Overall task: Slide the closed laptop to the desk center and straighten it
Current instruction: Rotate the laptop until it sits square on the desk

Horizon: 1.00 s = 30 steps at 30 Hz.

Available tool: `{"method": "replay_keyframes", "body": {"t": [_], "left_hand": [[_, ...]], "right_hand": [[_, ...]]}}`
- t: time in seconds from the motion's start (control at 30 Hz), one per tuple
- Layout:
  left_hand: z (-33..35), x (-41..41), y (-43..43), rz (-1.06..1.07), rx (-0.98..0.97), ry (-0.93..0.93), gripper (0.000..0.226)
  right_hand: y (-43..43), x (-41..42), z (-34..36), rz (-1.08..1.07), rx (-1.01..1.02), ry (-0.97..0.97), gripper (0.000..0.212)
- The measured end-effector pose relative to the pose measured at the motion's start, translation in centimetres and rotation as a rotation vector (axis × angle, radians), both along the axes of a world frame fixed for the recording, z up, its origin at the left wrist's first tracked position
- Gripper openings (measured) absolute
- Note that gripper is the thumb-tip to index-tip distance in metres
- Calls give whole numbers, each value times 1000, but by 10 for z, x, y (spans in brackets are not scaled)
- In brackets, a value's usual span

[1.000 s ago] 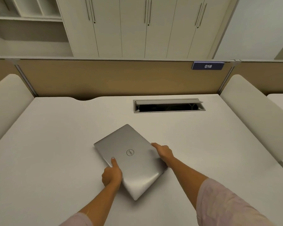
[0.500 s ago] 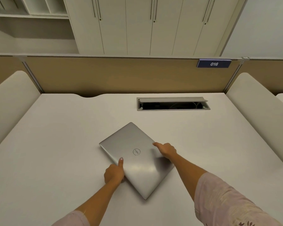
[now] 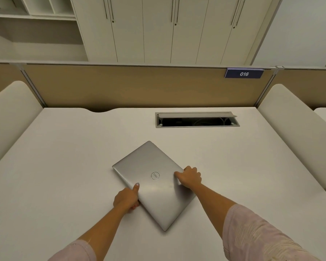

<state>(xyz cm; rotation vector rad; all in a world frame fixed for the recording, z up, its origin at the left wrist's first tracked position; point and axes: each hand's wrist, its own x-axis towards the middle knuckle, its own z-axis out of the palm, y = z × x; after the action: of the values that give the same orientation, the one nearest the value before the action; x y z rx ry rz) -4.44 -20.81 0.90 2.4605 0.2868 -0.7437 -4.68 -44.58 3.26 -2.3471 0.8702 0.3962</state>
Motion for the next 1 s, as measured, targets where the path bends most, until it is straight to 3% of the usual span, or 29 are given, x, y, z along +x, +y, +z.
{"method": "replay_keyframes", "body": {"t": [0.23,0.33,0.47,0.57,0.7,0.83,1.0], "left_hand": [[3,0,3,-18,13,10,78],[8,8,8,-82,168,-36,71],[20,34,21,-2,344,-220,59],[25,53,33,30,337,-315,56],[26,71,47,7,394,-295,60],[25,84,51,-66,275,-221,62],[23,92,49,-124,50,-148,65]], "right_hand": [[0,-7,-8,69,-53,-34,54],[8,-12,-8,148,-168,-165,55],[29,-23,-10,416,-276,-368,62],[46,-34,-14,647,-283,-383,68],[63,-48,-21,832,-233,-324,83],[72,-61,-25,933,-253,-188,95],[74,-67,-24,957,-246,-172,96]]}}
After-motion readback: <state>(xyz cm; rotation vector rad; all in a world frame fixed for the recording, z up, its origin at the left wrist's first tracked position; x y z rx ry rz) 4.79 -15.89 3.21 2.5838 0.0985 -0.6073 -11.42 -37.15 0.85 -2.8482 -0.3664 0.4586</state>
